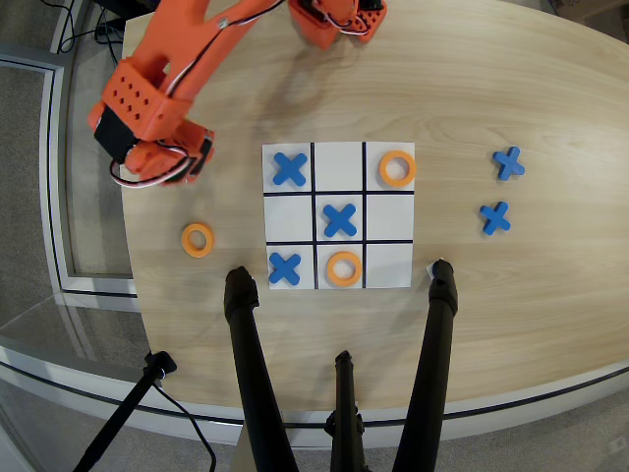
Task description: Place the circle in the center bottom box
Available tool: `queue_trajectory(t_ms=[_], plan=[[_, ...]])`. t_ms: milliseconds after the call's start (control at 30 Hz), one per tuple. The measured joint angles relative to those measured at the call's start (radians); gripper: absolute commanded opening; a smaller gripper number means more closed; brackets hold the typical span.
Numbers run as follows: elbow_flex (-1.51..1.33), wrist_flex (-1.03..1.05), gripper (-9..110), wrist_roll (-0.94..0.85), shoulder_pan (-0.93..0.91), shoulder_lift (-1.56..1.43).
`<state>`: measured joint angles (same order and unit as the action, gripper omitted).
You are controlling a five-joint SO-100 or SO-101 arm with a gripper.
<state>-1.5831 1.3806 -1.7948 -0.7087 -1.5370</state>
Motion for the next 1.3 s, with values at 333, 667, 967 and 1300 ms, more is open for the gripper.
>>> queue_trajectory(t_ms=[333, 667, 967, 1300], plan=[[-0.058, -0.009, 0, 0.362, 0.405, -0.279], [-0.426, -0.054, 0, 0.572, 0.795, -0.574], [-0.658, -0.308, 0, 0.586, 0.836, -0.508], [-0.767, -0.474, 0, 0.577, 0.818, -0.417]])
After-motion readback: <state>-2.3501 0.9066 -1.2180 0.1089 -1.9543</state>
